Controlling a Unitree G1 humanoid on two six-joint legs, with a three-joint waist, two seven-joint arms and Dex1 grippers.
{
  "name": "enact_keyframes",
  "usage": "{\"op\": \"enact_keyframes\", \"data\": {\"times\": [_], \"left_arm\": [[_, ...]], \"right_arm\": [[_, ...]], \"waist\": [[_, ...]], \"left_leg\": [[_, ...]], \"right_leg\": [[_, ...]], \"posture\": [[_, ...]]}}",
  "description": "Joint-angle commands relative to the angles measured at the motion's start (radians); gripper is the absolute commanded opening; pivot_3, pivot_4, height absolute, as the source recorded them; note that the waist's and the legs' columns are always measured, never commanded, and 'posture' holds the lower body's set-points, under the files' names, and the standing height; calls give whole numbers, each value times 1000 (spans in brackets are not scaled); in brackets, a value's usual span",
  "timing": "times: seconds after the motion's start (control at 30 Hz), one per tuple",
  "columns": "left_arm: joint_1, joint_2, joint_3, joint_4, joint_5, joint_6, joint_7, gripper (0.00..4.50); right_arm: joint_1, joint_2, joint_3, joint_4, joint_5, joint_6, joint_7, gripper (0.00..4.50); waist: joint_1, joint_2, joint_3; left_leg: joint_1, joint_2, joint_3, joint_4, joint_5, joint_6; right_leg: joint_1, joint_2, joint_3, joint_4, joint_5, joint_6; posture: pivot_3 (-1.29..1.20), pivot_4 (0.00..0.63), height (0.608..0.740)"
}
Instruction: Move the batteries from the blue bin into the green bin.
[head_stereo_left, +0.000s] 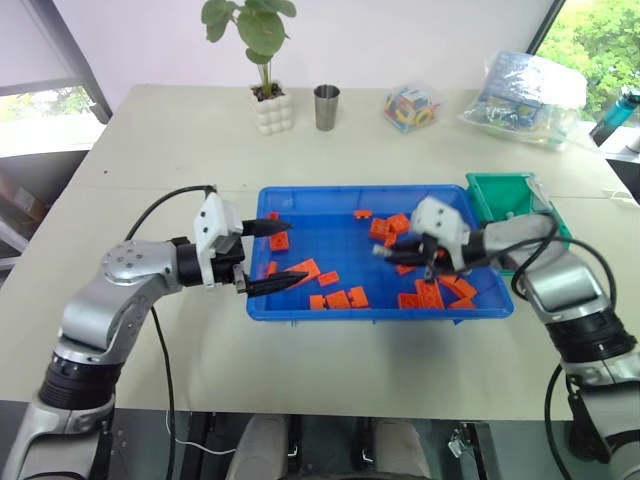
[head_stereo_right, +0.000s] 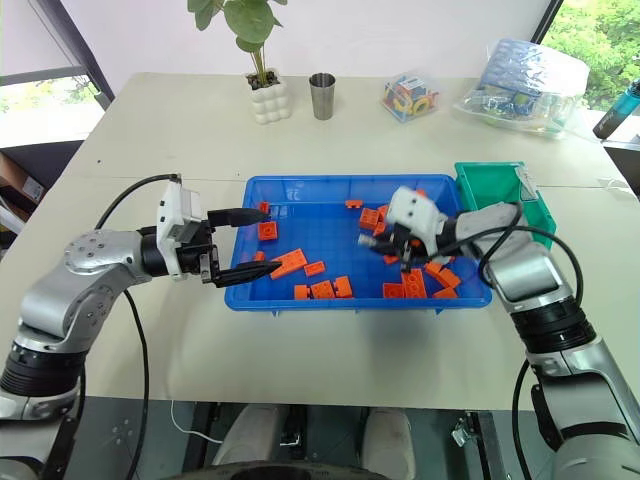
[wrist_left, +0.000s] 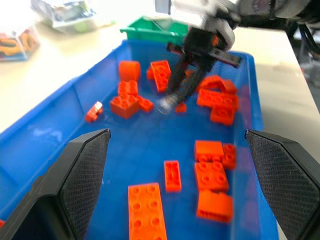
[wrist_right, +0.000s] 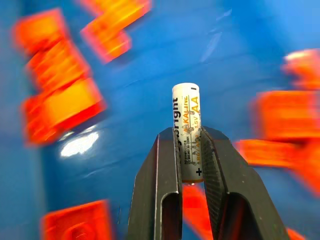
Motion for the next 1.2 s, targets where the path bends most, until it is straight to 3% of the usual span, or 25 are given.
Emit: {"op": "enact_keyframes", "data": {"times": [0.03, 0.2, 0.37, 0.63, 0.73, 0.93, 1.2], "left_arm": [[20, -28, 16, -8, 30, -40, 51, 4500], [45, -37, 17, -29, 15, -26, 56, 4500], [28, -45, 17, -22, 6, -32, 54, 4500], [17, -75, 3, 5, 33, -47, 77, 4500], [30, -85, 8, 12, 46, -58, 89, 4500], [69, -102, -4, 4, 77, -77, 110, 4500], [82, -111, -3, -26, 77, -76, 129, 4500]], "right_arm": [[-60, -22, -201, 19, 26, 93, -157, 47], [17, -136, -344, 22, -19, 151, -271, 47], [116, -169, -418, 15, 2, 208, -318, 47], [172, -154, -401, 1, -15, 149, -387, 3970], [144, -144, -412, -46, 35, 148, -368, 3970], [195, -158, -307, -237, 142, 257, -249, 3970], [247, -94, -212, -243, 94, 310, -368, 3970]], "waist": [[1, 0, 0], [5, 0, 0], [-2, 0, 0], [-1, 0, 0], [0, 0, 0], [2, 0, -1], [1, 0, -1]], "left_leg": [[0, 0, 0, 0, 0, 0], [0, -1, -2, 0, 0, 0], [0, 0, 0, 0, 0, 0], [0, 0, 1, -1, 0, 0], [0, 0, 1, -1, 0, 0], [0, 1, 0, -1, 0, 0], [0, 0, -1, 0, 0, 0]], "right_leg": [[0, 0, 0, 0, 0, 0], [1, -1, -1, 0, 0, 0], [0, 0, -1, 0, 0, 0], [0, 0, -1, 0, 0, 0], [0, 0, -1, 0, 0, 0], [1, 0, -1, -1, 0, 0], [2, 0, -1, -1, 0, 0]], "posture": [[0, 150, 691], [0, 150, 691], [0, 150, 691], [0, 150, 691], [0, 150, 691], [0, 150, 691], [0, 150, 691]]}}
